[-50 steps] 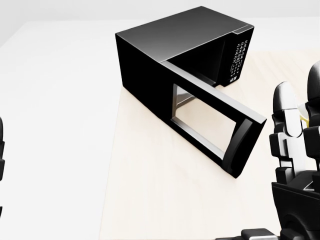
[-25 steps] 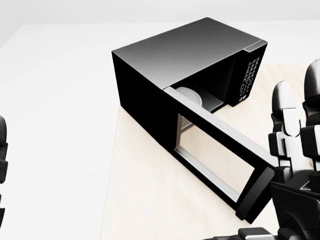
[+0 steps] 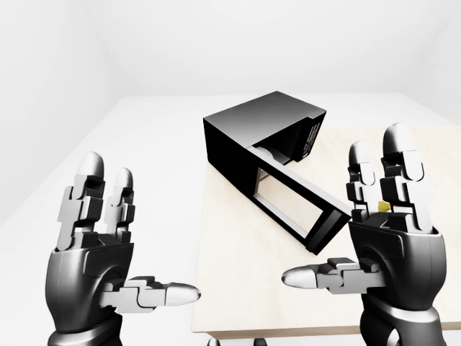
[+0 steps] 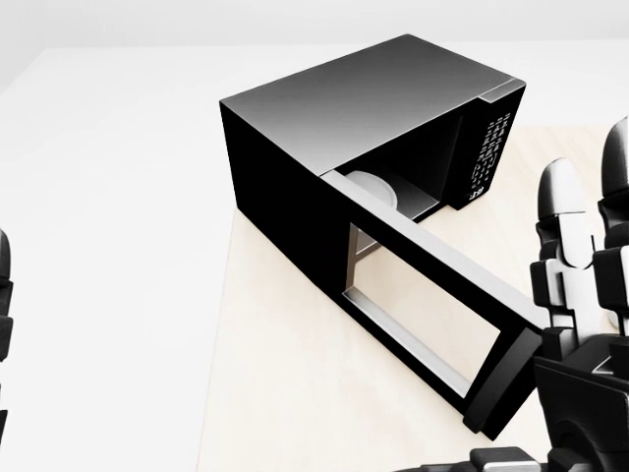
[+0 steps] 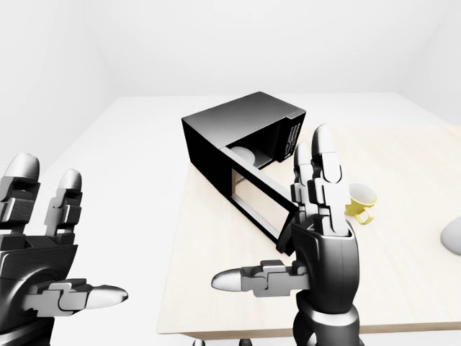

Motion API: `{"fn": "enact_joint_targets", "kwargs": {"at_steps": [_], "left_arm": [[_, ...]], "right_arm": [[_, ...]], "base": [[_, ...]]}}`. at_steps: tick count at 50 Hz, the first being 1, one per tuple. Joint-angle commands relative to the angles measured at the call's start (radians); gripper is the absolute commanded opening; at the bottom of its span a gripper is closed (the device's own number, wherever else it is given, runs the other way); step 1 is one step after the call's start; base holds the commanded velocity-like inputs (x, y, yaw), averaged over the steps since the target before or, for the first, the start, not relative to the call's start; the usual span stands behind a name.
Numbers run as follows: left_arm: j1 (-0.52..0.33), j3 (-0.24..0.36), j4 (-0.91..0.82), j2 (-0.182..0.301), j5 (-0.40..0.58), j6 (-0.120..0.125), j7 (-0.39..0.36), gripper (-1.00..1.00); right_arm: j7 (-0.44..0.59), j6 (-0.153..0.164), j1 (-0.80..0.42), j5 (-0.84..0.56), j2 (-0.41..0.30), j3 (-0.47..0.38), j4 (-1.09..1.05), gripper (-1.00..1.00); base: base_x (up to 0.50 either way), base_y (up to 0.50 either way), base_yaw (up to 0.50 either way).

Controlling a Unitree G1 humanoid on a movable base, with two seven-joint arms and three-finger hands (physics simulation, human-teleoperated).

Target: Close the microwave.

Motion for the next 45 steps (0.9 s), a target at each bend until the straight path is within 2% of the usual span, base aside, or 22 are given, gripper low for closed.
{"fn": "enact_joint_targets", "kwargs": {"at_steps": [1,8,29,32,42,45], "left_arm": [[-0.004,0.008,0.0,-0.009,-0.006,0.0,-0.003,1.0],[-0.009,0.01,0.0,-0.016,-0.006,0.0,-0.003,1.0],[-0.016,0.018,0.0,-0.036,0.0,0.0,-0.019,1.0],[-0.022,0.022,0.0,-0.019,-0.014,0.0,-0.005,1.0],[-0.012,0.021,0.0,-0.035,-0.004,0.0,-0.018,1.0],[-0.027,0.022,0.0,-0.022,-0.011,0.0,-0.003,1.0]], "right_arm": [[0.001,0.0,0.001,0.003,0.001,0.001,0.0,1.0],[-0.003,0.0,0.002,-0.003,-0.002,0.012,0.0,1.0],[-0.08,0.0,0.026,-0.032,-0.057,0.149,0.129,1.0],[-0.09,0.0,0.026,-0.032,-0.065,0.162,0.15,1.0],[-0.114,0.0,0.024,-0.041,-0.079,0.193,0.2,1.0],[-0.118,0.0,0.02,-0.043,-0.08,0.196,0.227,1.0]], "base": [[0.0,0.0,0.0],[0.0,0.0,0.0],[0.0,0.0,0.0],[0.0,0.0,0.0],[0.0,0.0,0.0],[0.0,0.0,0.0]]}}
